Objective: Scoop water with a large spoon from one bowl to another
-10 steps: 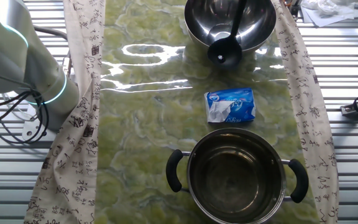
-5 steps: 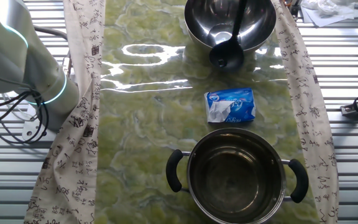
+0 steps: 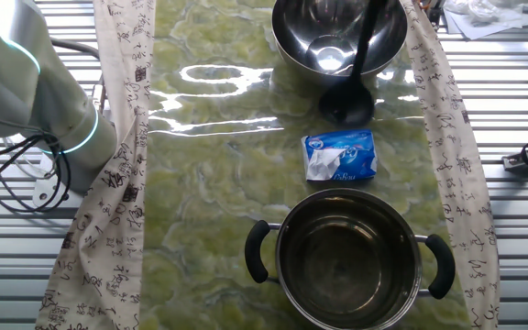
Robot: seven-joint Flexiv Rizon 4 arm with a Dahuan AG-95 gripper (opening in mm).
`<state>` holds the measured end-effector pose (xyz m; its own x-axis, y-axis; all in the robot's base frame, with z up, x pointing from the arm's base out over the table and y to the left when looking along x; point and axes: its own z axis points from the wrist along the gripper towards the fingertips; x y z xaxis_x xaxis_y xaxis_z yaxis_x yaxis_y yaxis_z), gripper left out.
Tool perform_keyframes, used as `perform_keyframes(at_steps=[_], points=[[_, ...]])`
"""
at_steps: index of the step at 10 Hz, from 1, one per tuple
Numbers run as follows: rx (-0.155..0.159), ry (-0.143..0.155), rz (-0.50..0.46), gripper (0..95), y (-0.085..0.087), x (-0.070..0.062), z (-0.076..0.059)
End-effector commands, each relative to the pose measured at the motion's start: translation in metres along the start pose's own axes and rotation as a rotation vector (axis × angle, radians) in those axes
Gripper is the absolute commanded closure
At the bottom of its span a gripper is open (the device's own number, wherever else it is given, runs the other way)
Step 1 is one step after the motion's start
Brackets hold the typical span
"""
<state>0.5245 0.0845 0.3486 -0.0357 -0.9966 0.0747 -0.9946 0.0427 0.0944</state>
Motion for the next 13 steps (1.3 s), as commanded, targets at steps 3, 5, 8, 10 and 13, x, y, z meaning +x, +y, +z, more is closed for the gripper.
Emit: perform_keyframes(at_steps=[3,5,8,10,13], points=[[-0.015,0.040,-0.108,95.0,0.002,0.059,-0.018],[-0.012,0.052,-0.146,95.0,0.006,0.076,-0.022],[-0.003,0.056,-0.190,95.0,0.013,0.105,-0.020],[0.008,0.056,-0.206,95.0,0.019,0.121,-0.015],[0.024,0.060,-0.210,95.0,0.021,0.129,-0.007]])
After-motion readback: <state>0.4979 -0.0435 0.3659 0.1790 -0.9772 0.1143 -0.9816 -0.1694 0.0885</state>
